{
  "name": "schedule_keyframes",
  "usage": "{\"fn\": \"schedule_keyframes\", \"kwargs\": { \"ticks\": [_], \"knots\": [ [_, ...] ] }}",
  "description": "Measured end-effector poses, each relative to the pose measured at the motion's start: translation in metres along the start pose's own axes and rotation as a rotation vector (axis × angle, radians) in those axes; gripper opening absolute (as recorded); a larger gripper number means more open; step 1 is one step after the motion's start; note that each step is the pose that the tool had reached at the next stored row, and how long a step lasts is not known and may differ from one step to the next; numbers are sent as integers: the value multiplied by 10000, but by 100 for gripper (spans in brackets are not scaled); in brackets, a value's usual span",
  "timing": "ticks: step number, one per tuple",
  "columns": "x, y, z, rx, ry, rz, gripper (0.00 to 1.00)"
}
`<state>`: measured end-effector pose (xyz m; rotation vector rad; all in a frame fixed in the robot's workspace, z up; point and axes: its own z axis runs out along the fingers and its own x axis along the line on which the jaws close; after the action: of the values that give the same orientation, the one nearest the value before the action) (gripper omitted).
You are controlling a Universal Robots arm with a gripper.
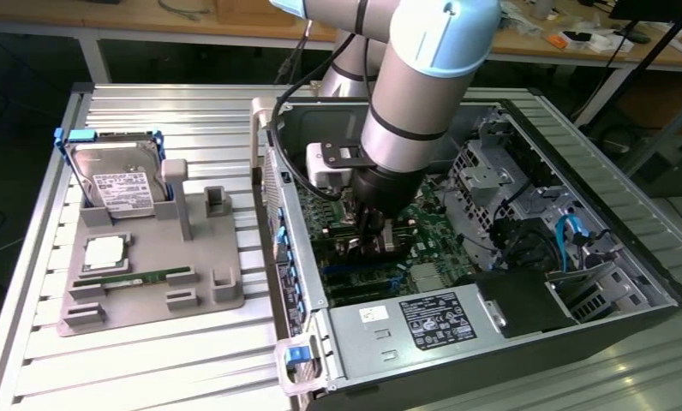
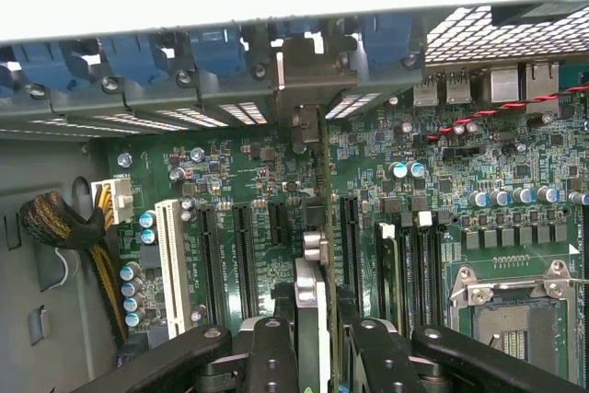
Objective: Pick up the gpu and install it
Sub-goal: 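Insert the gpu into the slot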
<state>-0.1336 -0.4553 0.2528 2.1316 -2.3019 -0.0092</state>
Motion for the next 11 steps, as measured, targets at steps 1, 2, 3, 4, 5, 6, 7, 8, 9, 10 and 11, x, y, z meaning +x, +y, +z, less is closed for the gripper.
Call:
{"fn": "schedule_keyframes", "kwargs": {
  "ticks": [1,2,3,4,5,6,7,8,9,10,11],
  "knots": [
    [0,-2,0,-13,0,-1,28],
    [0,-3,0,-24,1,-1,28],
    [0,-5,0,-35,2,-1,28],
    [0,-6,0,-43,3,-1,28],
    [0,-7,0,-52,3,-1,28],
    [0,-8,-1,-58,4,0,28],
    [0,-9,0,-64,4,-1,28],
    [-1,-10,0,-71,4,0,28],
    [-1,-11,-1,-79,4,-1,28],
    [-1,-11,-1,-84,5,-1,28],
    [-1,-11,-1,-88,5,-1,28]
  ]
}}
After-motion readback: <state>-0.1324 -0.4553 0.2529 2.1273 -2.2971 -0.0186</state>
